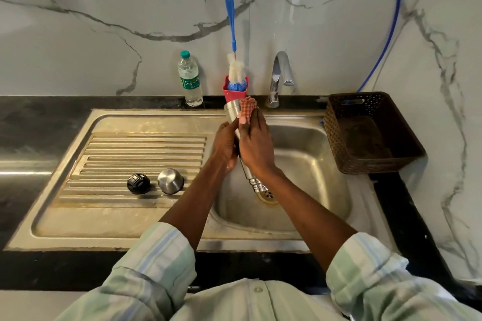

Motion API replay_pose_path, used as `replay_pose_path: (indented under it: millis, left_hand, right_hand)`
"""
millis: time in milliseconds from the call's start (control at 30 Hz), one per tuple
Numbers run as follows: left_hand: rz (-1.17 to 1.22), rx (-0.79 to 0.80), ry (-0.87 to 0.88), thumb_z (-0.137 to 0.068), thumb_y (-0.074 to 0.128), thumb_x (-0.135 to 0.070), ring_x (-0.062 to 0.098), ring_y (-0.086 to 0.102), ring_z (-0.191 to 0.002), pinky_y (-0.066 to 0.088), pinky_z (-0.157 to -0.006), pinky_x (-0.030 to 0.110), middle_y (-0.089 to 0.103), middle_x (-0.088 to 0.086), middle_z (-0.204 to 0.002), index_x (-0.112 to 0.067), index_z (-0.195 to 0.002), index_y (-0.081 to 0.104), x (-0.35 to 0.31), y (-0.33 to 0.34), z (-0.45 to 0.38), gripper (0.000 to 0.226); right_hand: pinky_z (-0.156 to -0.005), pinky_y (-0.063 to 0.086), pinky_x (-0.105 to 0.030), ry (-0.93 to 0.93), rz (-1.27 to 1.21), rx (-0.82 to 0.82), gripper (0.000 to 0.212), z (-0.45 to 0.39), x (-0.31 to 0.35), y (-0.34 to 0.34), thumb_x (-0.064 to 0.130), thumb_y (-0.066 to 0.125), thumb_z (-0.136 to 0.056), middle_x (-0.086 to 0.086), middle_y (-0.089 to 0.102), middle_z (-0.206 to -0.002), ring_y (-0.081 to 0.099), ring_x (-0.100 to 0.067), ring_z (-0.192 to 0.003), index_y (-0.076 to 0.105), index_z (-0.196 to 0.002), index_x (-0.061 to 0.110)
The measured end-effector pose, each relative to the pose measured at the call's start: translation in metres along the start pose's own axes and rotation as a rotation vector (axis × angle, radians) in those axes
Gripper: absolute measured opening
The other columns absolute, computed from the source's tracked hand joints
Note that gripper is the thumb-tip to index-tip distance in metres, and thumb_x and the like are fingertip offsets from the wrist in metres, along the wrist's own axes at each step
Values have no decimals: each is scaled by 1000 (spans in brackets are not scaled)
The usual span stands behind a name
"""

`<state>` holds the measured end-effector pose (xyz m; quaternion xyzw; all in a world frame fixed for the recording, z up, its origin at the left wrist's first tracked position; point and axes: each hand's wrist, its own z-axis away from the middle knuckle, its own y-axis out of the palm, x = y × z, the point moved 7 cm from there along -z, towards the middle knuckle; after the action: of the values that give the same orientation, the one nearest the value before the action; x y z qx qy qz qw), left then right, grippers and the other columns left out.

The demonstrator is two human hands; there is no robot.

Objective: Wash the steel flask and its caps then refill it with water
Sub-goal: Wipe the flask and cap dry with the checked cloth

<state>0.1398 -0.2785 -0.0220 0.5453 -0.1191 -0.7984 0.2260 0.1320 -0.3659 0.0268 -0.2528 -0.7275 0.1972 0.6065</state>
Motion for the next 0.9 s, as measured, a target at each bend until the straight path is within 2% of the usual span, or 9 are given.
replay_pose_path:
  millis: [133,200,267,400,500,600,700,800,900]
  left_hand:
    - [42,19,-18,-74,80,-53,30,68,-111,53,-99,47,71,15,-118,-13,-127,65,3,7,5,69]
    - [67,10,-37,-80,77,-49,29,71,-104,58,-87,43,74,14,-111,-12,-124,66,4,7,8,59]
    - [55,13,-8,-78,79,-46,30,72,-97,60,-81,44,74,15,-106,-10,-125,63,-2,5,11,62]
    - [-57,-41,142,-65,82,-45,36,71,-96,59,-86,48,74,19,-103,-5,-119,65,-23,1,9,69]
    - [-12,-203,245,-72,75,-46,25,70,-83,59,-72,33,71,13,-96,-4,-114,62,-34,-11,5,61]
    - [-102,-299,293,-96,58,-40,13,65,-77,54,-66,24,65,6,-91,-3,-114,57,-30,-19,6,41]
    - [-155,-234,246,-101,41,-49,23,71,-90,58,-83,40,72,10,-99,-16,-114,65,-20,-14,6,42]
    - [-34,-155,82,-104,37,-45,24,72,-90,58,-79,36,75,10,-97,-15,-118,67,-16,0,9,44]
    - [5,-67,45,-100,47,-44,25,72,-90,59,-80,37,75,13,-102,-11,-126,63,-21,15,14,44]
  right_hand:
    - [-91,48,-39,141,-85,26,55,-16,12,-7,53,28,-102,-5,59,-128,59,-21,-107,48,-138,17]
    - [-79,47,-33,304,-262,146,54,-26,11,-11,57,29,-101,-5,66,-104,60,-19,-88,61,-119,17]
    - [-87,53,-38,502,-548,282,55,-27,0,-9,61,37,-97,-10,71,-100,66,-24,-90,66,-106,16]
    - [-89,55,-40,663,-824,424,64,-9,-27,4,68,46,-90,-13,73,-104,70,-28,-94,68,-115,13]
    - [-82,57,-37,660,-814,454,72,15,-36,12,74,53,-81,-10,73,-102,71,-26,-91,67,-116,13]
    - [-79,59,-37,554,-709,341,74,21,-34,5,75,66,-62,-9,75,-97,73,-26,-87,67,-108,17]
    - [-69,58,-32,375,-601,219,44,11,-22,-8,57,69,-81,-2,74,-89,73,-18,-76,65,-105,21]
    - [-76,59,-35,281,-508,167,52,-6,-10,-15,58,72,-77,2,73,-100,72,-15,-83,61,-117,25]
    - [-79,60,-37,310,-531,161,42,-21,-6,-23,55,78,-73,2,74,-93,73,-15,-80,64,-103,29]
